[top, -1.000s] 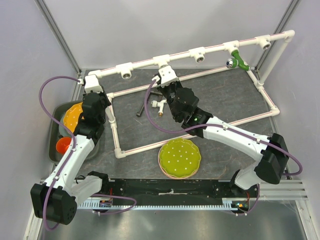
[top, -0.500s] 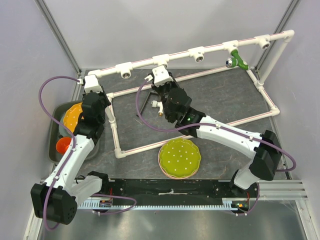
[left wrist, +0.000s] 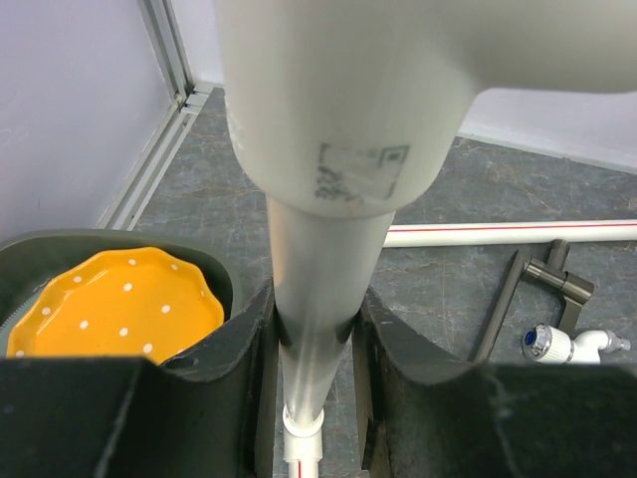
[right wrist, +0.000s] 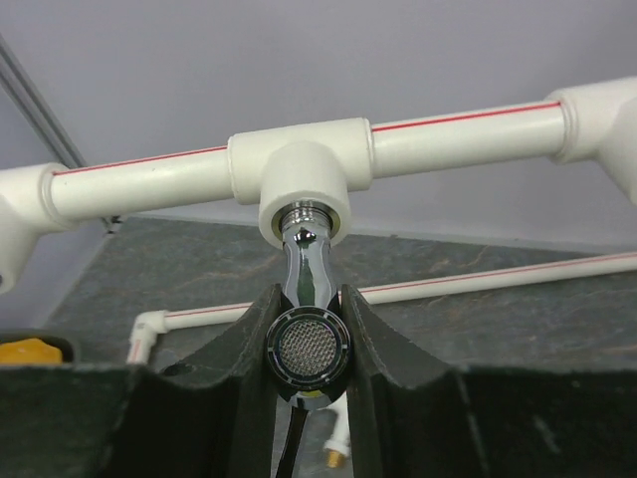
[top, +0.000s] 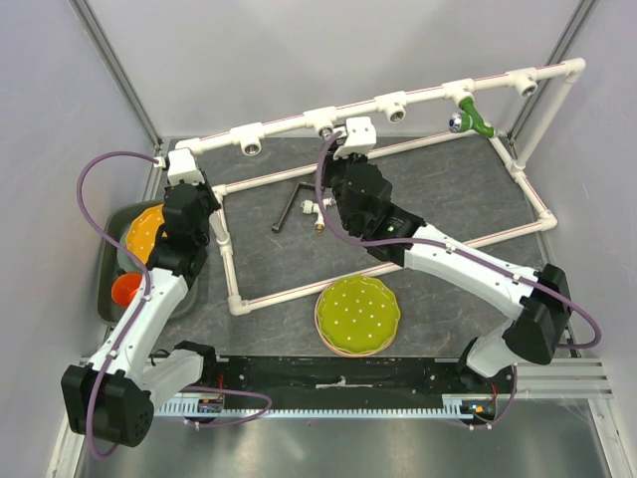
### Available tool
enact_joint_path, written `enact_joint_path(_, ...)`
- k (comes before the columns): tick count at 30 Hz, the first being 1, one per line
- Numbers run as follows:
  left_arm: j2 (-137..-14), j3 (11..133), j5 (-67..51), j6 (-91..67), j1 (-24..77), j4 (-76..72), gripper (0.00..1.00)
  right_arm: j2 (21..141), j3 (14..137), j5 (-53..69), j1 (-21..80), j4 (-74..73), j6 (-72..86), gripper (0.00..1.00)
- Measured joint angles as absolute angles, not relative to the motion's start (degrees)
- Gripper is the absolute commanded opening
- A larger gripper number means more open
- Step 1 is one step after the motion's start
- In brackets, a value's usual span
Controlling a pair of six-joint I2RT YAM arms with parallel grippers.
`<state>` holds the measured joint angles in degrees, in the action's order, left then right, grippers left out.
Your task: Install the water faucets
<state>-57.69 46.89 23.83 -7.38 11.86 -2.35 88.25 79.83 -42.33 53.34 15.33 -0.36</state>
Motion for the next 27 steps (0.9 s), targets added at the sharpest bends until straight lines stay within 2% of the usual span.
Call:
enact_joint_path(11, -57.7, 46.9, 23.7, -7.5, 11.9, -2.4, 0.02, 84.6, 76.0, -32.7, 48.1, 13.6, 32.4, 0.0)
enact_joint_path(22, -57.7, 46.9, 23.6, -7.5, 11.9, -2.4, 0.02, 82.3, 67.3, -22.2, 43.4, 22.9, 62.8, 0.0)
enact_joint_path(24, -57.7, 46.9, 23.6, -7.5, 11.9, -2.4, 0.02, 82.2, 65.5, -21.7, 43.2, 25.8, 66.3, 0.05)
enact_joint_path(25, -57.7, 46.9, 23.6, -7.5, 11.9, -2.3, 0.02, 82.2, 64.8, -21.4, 43.1, 27.0, 67.8, 0.19)
enact_joint_path(27, -57.6, 46.9, 23.5, -7.5, 11.9, -2.3, 0.02, 82.2, 63.8, -20.8, 42.9, 29.0, 69.9, 0.36)
